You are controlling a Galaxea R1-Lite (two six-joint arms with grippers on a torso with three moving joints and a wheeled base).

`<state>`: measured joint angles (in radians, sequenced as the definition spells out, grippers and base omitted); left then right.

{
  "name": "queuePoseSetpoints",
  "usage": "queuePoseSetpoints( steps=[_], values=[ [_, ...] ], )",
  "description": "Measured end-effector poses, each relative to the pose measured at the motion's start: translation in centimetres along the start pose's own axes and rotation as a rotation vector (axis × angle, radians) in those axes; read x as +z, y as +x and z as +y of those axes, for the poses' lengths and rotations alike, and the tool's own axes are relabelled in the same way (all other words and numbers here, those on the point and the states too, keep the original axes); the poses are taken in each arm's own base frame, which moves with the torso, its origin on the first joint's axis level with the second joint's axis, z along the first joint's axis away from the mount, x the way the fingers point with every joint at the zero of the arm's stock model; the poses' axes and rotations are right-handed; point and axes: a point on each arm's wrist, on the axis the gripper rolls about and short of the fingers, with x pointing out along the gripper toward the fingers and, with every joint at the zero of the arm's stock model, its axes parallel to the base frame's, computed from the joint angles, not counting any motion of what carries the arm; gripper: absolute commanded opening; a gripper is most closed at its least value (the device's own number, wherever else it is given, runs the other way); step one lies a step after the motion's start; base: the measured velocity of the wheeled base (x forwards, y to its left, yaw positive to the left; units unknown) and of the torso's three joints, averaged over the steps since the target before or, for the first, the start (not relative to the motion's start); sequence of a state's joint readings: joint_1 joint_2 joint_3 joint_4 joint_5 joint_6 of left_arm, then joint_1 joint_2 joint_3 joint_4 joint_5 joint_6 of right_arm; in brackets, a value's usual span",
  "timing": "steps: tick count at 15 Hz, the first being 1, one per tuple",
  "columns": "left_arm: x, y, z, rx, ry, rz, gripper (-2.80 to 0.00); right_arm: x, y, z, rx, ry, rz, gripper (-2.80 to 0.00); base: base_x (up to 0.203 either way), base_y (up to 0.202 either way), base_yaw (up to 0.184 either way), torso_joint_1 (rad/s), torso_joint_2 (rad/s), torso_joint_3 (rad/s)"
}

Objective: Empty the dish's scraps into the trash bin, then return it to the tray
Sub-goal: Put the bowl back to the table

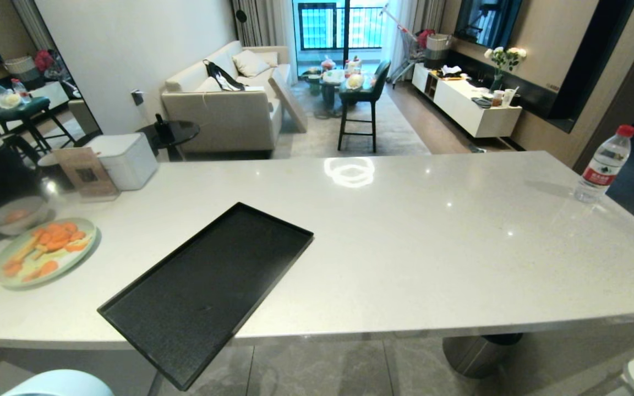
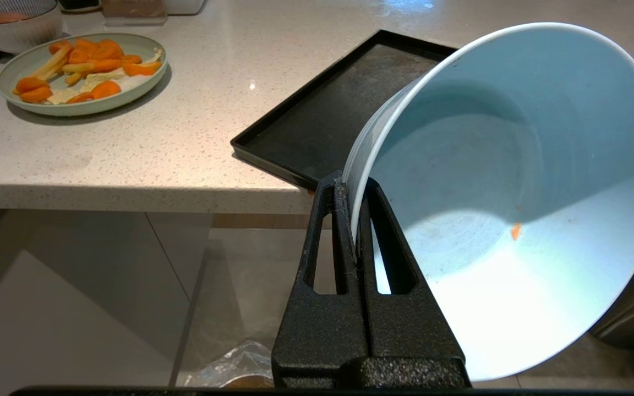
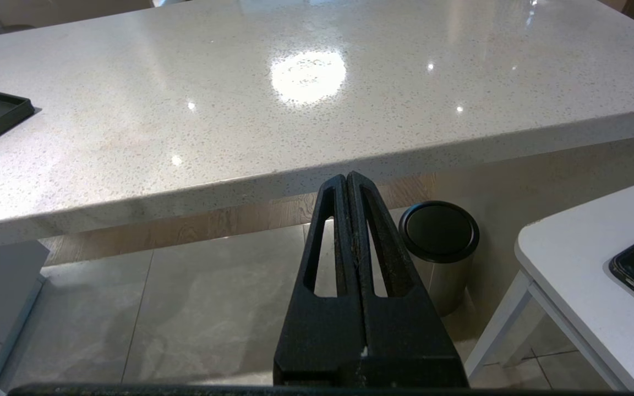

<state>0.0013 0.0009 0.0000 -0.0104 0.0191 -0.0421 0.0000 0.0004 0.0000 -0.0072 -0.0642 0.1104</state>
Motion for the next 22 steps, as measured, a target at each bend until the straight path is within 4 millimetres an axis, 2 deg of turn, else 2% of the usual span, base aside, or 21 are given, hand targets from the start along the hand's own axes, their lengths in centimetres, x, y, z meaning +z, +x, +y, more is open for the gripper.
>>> queuePoseSetpoints(
  steps=[13, 18, 22],
  values=[
    [0.2, -0.1, -0.1, -0.028, 0.034, 0.031, -2.80, 0.0, 0.0, 0.0, 0.000, -0.001, 0.000, -2.80, 0.000, 0.000, 0.000, 0.000, 0.00, 0.000],
    [3.3, -0.2, -0.4, -0.161, 0.059, 0.230, -2.80, 0.0, 0.0, 0.0, 0.000, -0.001, 0.000, -2.80, 0.000, 0.000, 0.000, 0.000, 0.00, 0.000],
    [7.2, 3.0, -0.8, -0.228, 0.083, 0.402, -2.80, 0.0, 0.0, 0.0, 0.000, 0.000, 0.000, -2.80, 0.000, 0.000, 0.000, 0.000, 0.00, 0.000]
  ],
)
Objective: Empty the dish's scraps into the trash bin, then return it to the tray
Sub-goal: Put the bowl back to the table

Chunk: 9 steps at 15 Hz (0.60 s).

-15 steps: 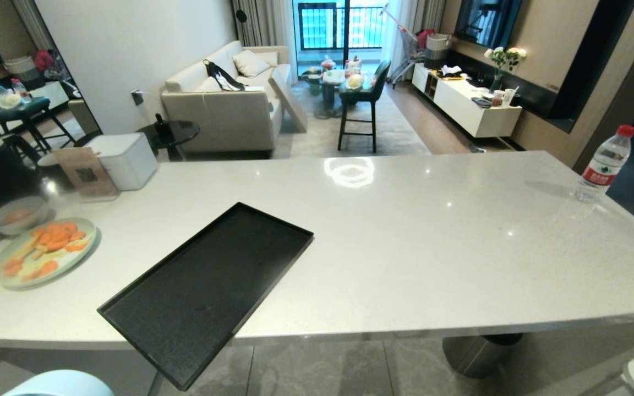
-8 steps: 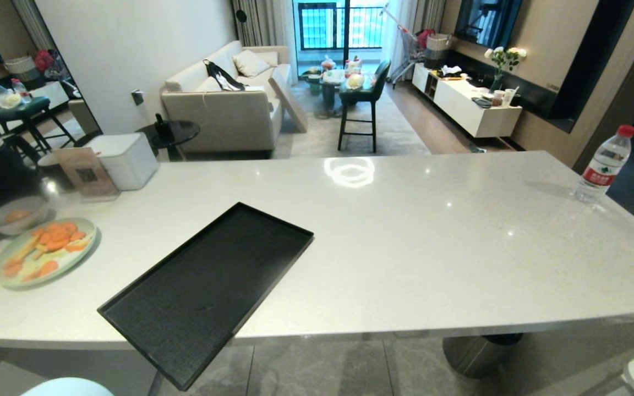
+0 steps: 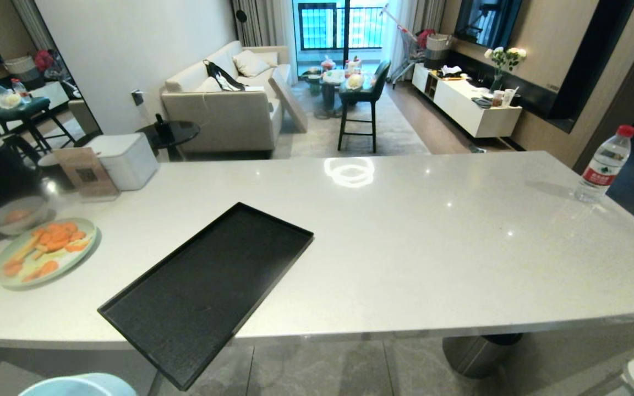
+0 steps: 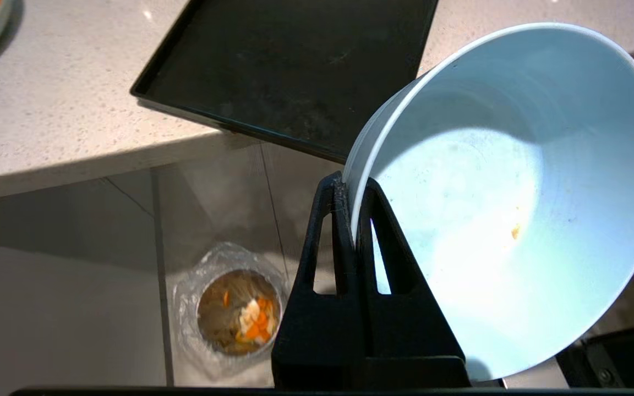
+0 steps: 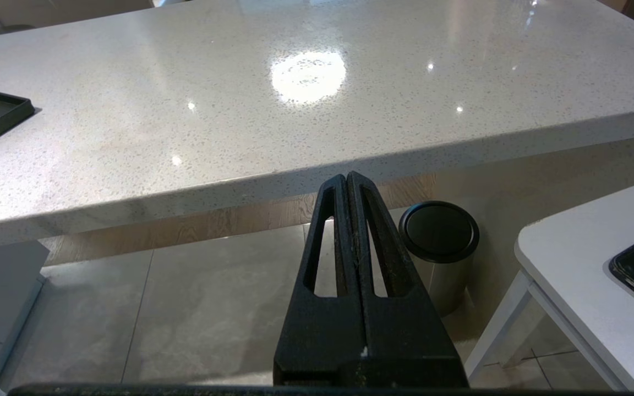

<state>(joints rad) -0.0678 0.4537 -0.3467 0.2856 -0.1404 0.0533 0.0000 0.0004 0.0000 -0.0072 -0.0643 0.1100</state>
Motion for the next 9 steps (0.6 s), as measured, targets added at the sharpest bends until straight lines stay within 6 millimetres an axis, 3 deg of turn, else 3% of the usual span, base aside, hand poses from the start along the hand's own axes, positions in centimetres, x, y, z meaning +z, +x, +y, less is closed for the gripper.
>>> queuePoseSetpoints(
  steps=[5, 9],
  values=[
    [7.5, 5.8, 0.9, -0.046, 0.062, 0.209, -2.80, 0.0, 0.0, 0.0, 0.000, 0.000, 0.000, -2.80, 0.000, 0.000, 0.000, 0.000, 0.00, 0.000],
    [12.0, 13.1, 1.8, -0.079, 0.147, 0.332, -2.80, 0.0, 0.0, 0.0, 0.000, 0.000, 0.000, -2.80, 0.000, 0.000, 0.000, 0.000, 0.00, 0.000]
  ],
)
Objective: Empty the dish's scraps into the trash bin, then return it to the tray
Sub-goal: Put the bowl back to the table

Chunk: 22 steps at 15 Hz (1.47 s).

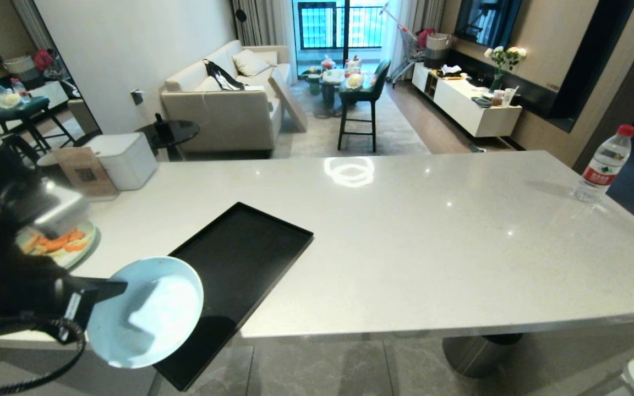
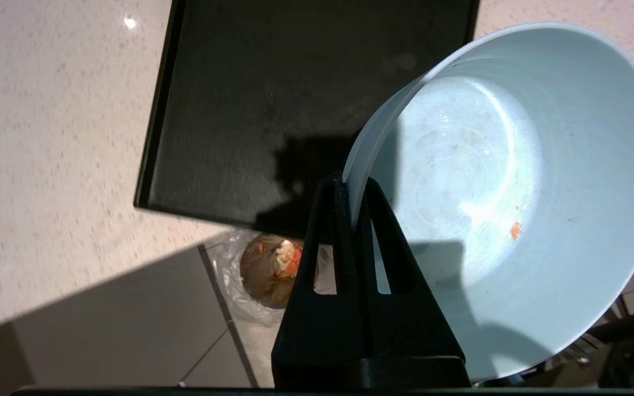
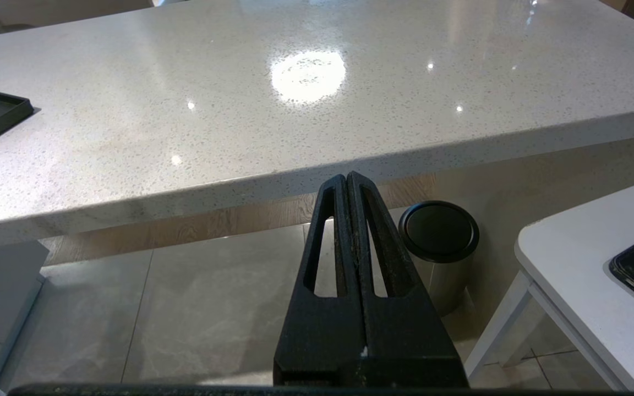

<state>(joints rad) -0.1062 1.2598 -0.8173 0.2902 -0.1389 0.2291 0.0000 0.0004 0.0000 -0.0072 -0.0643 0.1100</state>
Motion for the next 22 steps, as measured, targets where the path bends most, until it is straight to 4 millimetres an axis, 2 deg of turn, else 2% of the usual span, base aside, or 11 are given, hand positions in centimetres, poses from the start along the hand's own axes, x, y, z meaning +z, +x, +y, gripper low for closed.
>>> queuePoseSetpoints(
  steps=[6, 10, 15, 22],
  values=[
    [5.8, 9.2, 2.6, -0.036, 0.088, 0.110, -2.80, 0.0, 0.0, 0.0, 0.001, 0.000, 0.000, -2.80, 0.000, 0.000, 0.000, 0.000, 0.00, 0.000],
    [8.5, 13.7, 3.8, -0.068, 0.111, 0.182, -2.80, 0.0, 0.0, 0.0, 0.000, 0.000, 0.000, -2.80, 0.000, 0.000, 0.000, 0.000, 0.00, 0.000],
    [8.6, 17.6, 5.3, -0.084, 0.084, 0.269, -2.80, 0.0, 0.0, 0.0, 0.000, 0.000, 0.000, -2.80, 0.000, 0.000, 0.000, 0.000, 0.00, 0.000],
    [7.6, 20.1, 8.1, -0.098, 0.015, 0.289, -2.80, 0.0, 0.0, 0.0, 0.001, 0.000, 0.000, -2.80, 0.000, 0.000, 0.000, 0.000, 0.00, 0.000]
  ],
)
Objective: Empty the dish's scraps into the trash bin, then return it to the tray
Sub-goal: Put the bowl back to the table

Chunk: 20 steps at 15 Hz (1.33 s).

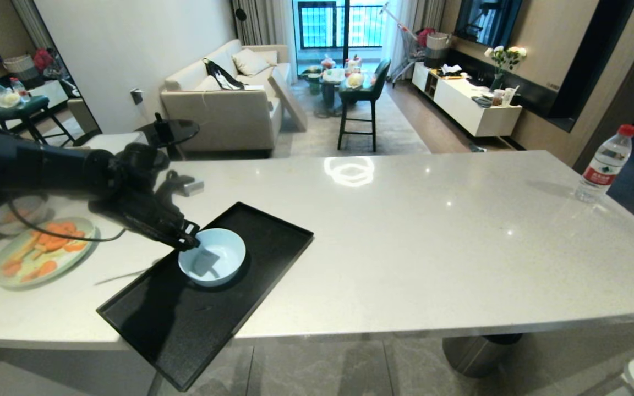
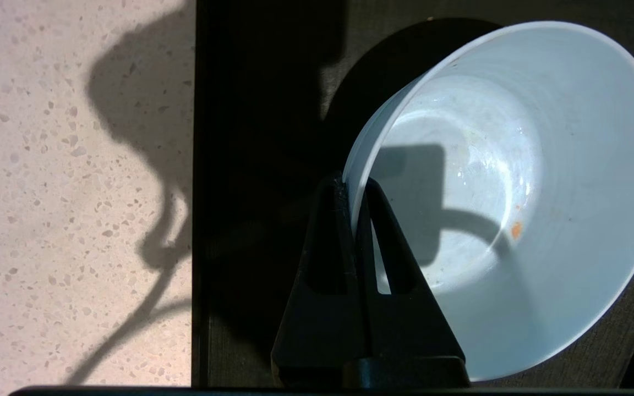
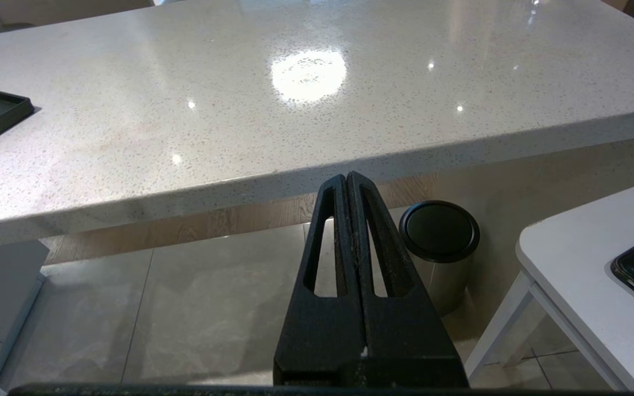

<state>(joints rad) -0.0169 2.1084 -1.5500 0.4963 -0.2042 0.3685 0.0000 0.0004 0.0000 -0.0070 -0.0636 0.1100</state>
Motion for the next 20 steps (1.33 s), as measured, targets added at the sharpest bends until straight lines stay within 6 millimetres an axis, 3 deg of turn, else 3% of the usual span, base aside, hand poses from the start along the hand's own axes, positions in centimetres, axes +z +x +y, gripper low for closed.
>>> queuePoseSetpoints(
  steps=[9, 10, 16, 20],
  values=[
    [-0.7, 0.8, 1.1, -0.044, -0.041, 0.008, -2.80, 0.0, 0.0, 0.0, 0.000, 0.000, 0.000, -2.80, 0.000, 0.000, 0.000, 0.000, 0.00, 0.000],
    [-0.8, 0.8, 1.1, -0.044, -0.040, 0.008, 0.00, 0.0, 0.0, 0.0, 0.000, 0.000, 0.000, -2.80, 0.000, 0.000, 0.000, 0.000, 0.00, 0.000],
    [-0.8, 0.8, 1.2, -0.049, -0.038, 0.003, 0.00, 0.0, 0.0, 0.0, 0.000, 0.000, 0.000, -2.80, 0.000, 0.000, 0.000, 0.000, 0.00, 0.000],
    [-0.5, -0.3, 1.2, -0.036, -0.035, -0.026, 0.00, 0.0, 0.0, 0.0, 0.000, 0.000, 0.000, -2.80, 0.000, 0.000, 0.000, 0.000, 0.00, 0.000]
  ],
)
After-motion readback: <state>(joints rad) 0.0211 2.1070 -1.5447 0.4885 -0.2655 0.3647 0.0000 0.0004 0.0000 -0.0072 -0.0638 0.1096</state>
